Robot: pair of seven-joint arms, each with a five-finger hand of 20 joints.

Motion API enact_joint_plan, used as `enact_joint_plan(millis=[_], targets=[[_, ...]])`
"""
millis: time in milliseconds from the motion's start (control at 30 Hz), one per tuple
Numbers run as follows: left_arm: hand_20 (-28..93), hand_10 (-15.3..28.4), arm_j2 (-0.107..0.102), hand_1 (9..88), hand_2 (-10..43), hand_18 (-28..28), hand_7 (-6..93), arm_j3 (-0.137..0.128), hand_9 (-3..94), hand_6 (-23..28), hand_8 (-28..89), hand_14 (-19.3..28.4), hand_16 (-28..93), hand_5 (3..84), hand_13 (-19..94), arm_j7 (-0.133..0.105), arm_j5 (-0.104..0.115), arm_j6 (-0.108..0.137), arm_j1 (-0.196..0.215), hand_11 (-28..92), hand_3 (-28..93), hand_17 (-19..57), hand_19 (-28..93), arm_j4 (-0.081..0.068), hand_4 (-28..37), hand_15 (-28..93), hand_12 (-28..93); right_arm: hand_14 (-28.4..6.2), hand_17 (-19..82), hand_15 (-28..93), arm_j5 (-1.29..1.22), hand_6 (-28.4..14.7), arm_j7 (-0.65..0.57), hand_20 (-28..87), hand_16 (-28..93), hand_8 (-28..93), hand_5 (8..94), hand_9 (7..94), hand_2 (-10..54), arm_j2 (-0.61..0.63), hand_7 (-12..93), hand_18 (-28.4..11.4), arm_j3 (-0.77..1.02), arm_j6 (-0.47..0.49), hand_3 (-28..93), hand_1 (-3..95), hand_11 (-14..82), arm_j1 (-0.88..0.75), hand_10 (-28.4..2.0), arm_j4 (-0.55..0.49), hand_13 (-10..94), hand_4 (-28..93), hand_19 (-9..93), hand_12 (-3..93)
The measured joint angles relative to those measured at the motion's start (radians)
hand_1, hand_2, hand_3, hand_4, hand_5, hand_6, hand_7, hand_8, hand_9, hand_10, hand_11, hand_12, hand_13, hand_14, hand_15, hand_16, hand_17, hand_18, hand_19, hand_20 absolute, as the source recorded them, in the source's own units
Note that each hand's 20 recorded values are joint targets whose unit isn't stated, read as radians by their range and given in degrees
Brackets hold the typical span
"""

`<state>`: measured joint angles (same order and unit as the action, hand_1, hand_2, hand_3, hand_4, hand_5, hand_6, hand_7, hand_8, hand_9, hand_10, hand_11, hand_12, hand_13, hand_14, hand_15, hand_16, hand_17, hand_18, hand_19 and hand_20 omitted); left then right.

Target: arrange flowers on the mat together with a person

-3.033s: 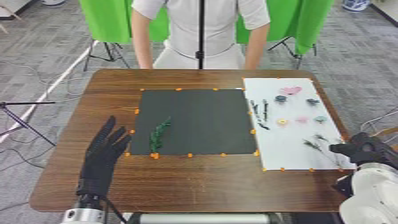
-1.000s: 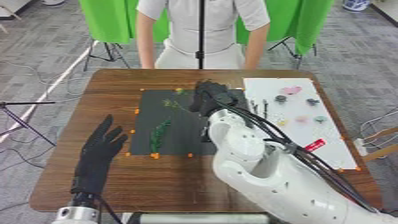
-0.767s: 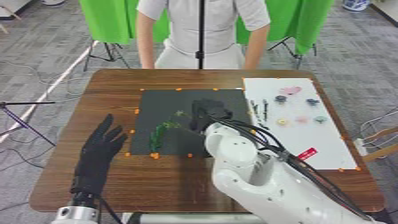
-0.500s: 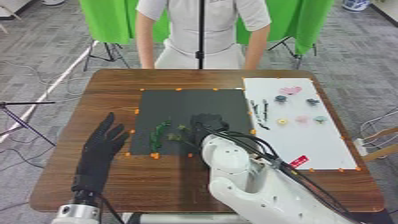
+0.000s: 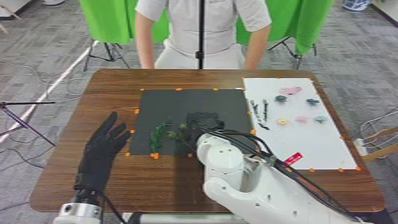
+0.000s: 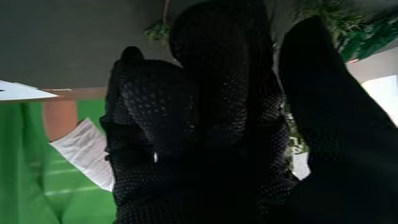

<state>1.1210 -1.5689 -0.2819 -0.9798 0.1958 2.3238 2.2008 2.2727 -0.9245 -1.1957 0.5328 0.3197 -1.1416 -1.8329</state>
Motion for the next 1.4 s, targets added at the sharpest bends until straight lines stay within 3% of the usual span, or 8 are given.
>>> enact_joint_plan(millis=[300, 433, 500, 667, 767, 933, 1100, 1400], targets=[[5, 13.0, 0.001, 21.5, 5.7, 20.6, 11.2, -0.004, 26.8, 0.4, -10, 18.1, -1, 25.0, 20, -0.010, 0.002, 0.015, 0.033, 10, 77, -13.0, 41, 0.008, -28.3, 22, 12, -11.3, 24, 70, -0.008, 0.8, 0.034, 23, 18, -10, 88.5, 92.2, -1.2, 0.028, 16, -23.5, 0.036, -0.038, 48, 39.0, 33.2, -0.013, -11.9, -0.100, 77, -16, 80, 19.6], [5, 13.0, 0.001, 20.8, 5.7, 20.6, 11.3, -0.002, 26.8, 0.4, -10, 18.1, -1, 25.0, 20, -0.025, 0.004, 0.020, 0.040, 10, 76, -13.1, 41, 0.008, -28.3, 22, 12, -14.9, 12, 59, -0.102, -1.8, 0.113, 22, 13, -11, 71.9, 74.7, 5.6, 0.052, 16, -23.2, 0.113, -0.138, 53, 32.6, 25.7, -0.030, -15.2, -0.181, 59, -18, 61, 17.2], [5, 12.9, 0.001, 20.2, 5.4, 20.6, 11.2, -0.002, 26.8, 0.0, -10, 18.0, -1, 25.1, 20, -0.032, 0.004, 0.021, 0.041, 10, 76, -13.1, 41, 0.008, -28.3, 22, 12, -18.3, 6, 49, -0.226, -2.7, 0.200, 21, 11, -11, 57.8, 58.8, 7.4, 0.059, 15, -25.1, 0.222, -0.156, 60, 26.6, 19.1, -0.067, -17.8, -0.228, 46, -20, 51, 14.9], [5, 12.7, 0.000, 19.6, 5.2, 20.8, 11.1, -0.003, 27.1, -1.4, -10, 18.0, -1, 24.8, 20, -0.057, 0.006, 0.029, 0.042, 10, 75, -13.0, 41, 0.007, -28.3, 22, 12, -19.6, 1, 32, -0.526, -1.2, 0.395, 18, 16, -11, 46.5, 47.3, 8.5, 0.080, 13, -23.6, 0.504, -0.198, 65, 23.1, 12.8, -0.197, -16.1, -0.320, 35, -23, 38, 15.4], [6, 12.6, -0.004, 18.8, 5.1, 21.1, 11.5, -0.003, 27.7, -2.5, -10, 18.0, -1, 24.4, 21, -0.085, 0.010, 0.039, 0.044, 10, 75, -12.5, 42, 0.007, -28.3, 22, 12, -19.5, 1, 26, -0.625, -0.1, 0.528, 18, 20, -10, 42.3, 44.0, 9.1, 0.117, 11, -22.8, 0.626, -0.253, 66, 22.0, 9.9, -0.290, -16.0, -0.330, 33, -24, 34, 16.3], [6, 12.2, -0.008, 18.2, 4.9, 21.9, 12.0, -0.005, 28.3, -3.5, -10, 18.0, -1, 23.6, 22, -0.124, 0.015, 0.053, 0.053, 10, 75, -11.9, 42, 0.007, -28.3, 22, 12, -19.3, 2, 19, -0.864, 1.6, 0.782, 18, 23, -9, 38.7, 41.6, 9.7, 0.166, 10, -22.0, 0.880, -0.206, 67, 20.1, 6.9, -0.507, -14.3, -0.327, 32, -25, 29, 16.8], [6, 12.2, 0.004, 18.1, 4.6, 23.5, 12.9, -0.014, 28.0, -2.8, -10, 18.1, -1, 24.5, 22, -0.122, 0.016, 0.046, 0.056, 9, 76, -11.1, 42, -0.005, -28.3, 22, 13, -19.4, 2, 18, -1.123, 2.0, 0.896, 19, 25, -9, 37.6, 41.6, 10.0, 0.200, 9, -21.8, 1.059, -0.242, 67, 19.1, 6.5, -0.708, -13.9, -0.321, 32, -26, 29, 16.9], [6, 12.1, 0.051, 18.2, 4.3, 22.9, 12.5, -0.020, 27.7, -2.9, -10, 18.0, -1, 24.4, 22, -0.107, 0.015, 0.030, 0.074, 9, 76, -11.4, 42, -0.020, -28.3, 22, 13, -19.9, 2, 9, -1.463, 3.2, 0.910, 19, 29, -9, 34.7, 38.9, 10.1, 0.164, 8, -21.4, 1.181, -0.356, 67, 18.6, 4.1, -0.990, -12.5, -0.333, 31, -26, 26, 16.7]])
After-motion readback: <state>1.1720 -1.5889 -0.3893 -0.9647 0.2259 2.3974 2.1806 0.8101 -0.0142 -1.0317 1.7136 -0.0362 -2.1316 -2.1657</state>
